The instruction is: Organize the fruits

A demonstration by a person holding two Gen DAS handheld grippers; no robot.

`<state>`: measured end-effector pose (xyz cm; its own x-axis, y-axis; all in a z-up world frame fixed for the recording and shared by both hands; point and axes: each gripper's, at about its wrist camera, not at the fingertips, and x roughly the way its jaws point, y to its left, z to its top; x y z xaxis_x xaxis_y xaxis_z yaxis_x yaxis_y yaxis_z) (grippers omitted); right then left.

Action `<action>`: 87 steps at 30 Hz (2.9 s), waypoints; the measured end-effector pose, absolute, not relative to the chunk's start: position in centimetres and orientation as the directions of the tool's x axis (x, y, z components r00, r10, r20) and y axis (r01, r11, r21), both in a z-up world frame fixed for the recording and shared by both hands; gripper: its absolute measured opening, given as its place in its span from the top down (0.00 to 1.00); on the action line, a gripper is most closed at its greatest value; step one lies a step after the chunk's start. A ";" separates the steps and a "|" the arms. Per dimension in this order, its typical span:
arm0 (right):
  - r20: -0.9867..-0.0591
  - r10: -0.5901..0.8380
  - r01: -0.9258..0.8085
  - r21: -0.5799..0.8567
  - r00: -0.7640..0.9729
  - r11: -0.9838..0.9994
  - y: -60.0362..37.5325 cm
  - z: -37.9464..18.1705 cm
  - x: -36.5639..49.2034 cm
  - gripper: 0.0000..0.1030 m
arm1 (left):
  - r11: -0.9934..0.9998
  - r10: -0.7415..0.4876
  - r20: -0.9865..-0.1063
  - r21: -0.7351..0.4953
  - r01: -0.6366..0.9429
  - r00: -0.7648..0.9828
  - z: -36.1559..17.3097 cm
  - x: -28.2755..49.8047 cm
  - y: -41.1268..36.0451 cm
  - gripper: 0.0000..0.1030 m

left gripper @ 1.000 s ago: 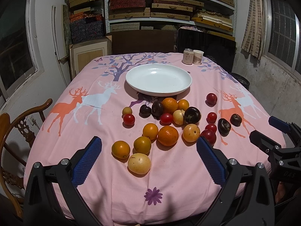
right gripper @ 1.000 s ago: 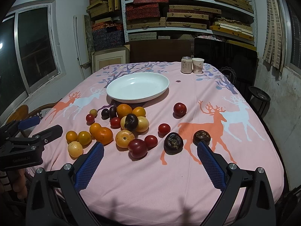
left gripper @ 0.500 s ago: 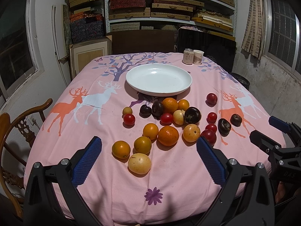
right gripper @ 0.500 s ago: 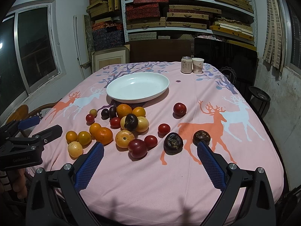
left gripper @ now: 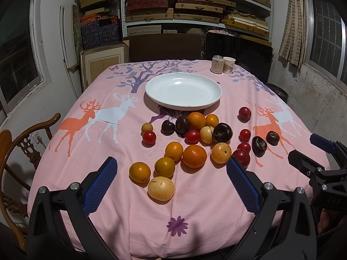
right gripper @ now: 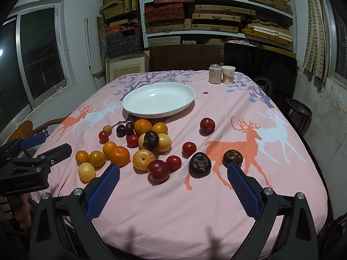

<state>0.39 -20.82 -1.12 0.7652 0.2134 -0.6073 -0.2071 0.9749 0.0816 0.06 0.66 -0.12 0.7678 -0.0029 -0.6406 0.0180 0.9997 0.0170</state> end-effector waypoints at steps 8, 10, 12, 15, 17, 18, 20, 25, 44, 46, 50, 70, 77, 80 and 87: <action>-0.608 0.213 -0.206 0.082 0.764 0.975 -20.9 -1.2 0.4 0.03 | 1.000 -0.003 -0.641 0.017 0.018 0.767 -0.1 0.1 0.6 0.04; -0.608 0.213 -0.207 0.082 0.765 0.975 -20.8 -1.2 0.4 0.03 | 1.000 -0.003 -0.641 0.017 0.018 0.767 -0.1 0.1 0.6 0.04; -0.608 0.213 -0.207 0.081 0.765 0.975 -20.8 -1.1 0.4 0.03 | 1.000 -0.003 -0.641 0.017 0.018 0.767 -0.1 0.1 0.7 0.04; -0.609 0.213 -0.207 0.082 0.764 0.975 -20.8 -1.1 0.4 0.03 | 1.000 -0.003 -0.642 0.017 0.018 0.767 -0.1 0.1 0.7 0.04; -0.609 0.214 -0.206 0.083 0.764 0.975 -20.9 -1.1 0.4 0.03 | 1.000 -0.003 -0.642 0.017 0.018 0.767 -0.1 0.1 0.6 0.04; -0.610 0.213 -0.207 0.082 0.763 0.975 -20.8 -1.1 0.4 0.03 | 1.000 0.000 -0.643 0.021 0.017 0.766 -0.2 0.1 0.7 0.04; -0.616 0.209 -0.202 0.081 0.759 0.976 -21.2 -1.6 0.4 0.03 | 0.999 0.013 -0.649 0.043 0.019 0.761 -0.9 0.0 0.9 0.04; -0.631 0.160 -0.156 0.062 0.759 0.986 -22.6 -3.4 0.9 0.03 | 0.996 0.021 -0.745 0.073 0.051 0.666 -7.2 0.8 2.9 0.04; -0.700 0.086 -0.059 0.063 0.709 0.996 -26.7 -6.3 2.7 0.03 | 0.996 -0.024 -0.768 0.038 0.083 0.640 -12.0 2.7 3.3 0.48; -0.704 0.079 -0.056 0.056 0.705 0.997 -26.9 -6.6 2.9 0.03 | 0.994 -0.020 -0.755 0.057 0.095 0.656 -12.0 2.7 2.9 0.59; -0.712 0.060 -0.057 0.028 0.699 0.998 -27.8 -7.5 3.4 0.03 | 0.988 -0.025 -0.738 0.085 0.131 0.674 -11.8 2.4 2.1 0.59; -0.774 0.032 -0.126 -0.062 0.632 0.990 -27.6 -11.1 13.5 0.25 | 0.989 -0.068 -0.718 0.045 0.144 0.692 -10.0 2.1 2.6 0.58; -0.774 0.127 -0.211 -0.008 0.620 0.978 -27.0 -11.5 13.3 0.59 | 0.991 -0.074 -0.719 0.026 0.132 0.692 -9.9 2.7 3.3 0.58; -0.750 0.152 -0.211 0.016 0.644 0.977 -27.3 -10.7 12.6 0.59 | 0.991 -0.093 -0.721 0.002 0.136 0.687 -9.5 3.1 3.7 0.58; -0.689 0.211 -0.238 0.057 0.693 0.969 -27.0 -6.4 14.0 0.59 | 0.987 -0.134 -0.710 -0.037 0.154 0.691 -6.3 6.6 4.5 0.58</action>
<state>13.95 -27.01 -6.36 0.6932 0.2111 -0.6892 -0.2385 0.9695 0.0571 6.60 4.50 -6.27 0.6913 -0.1345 -0.7099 0.1537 0.9874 -0.0373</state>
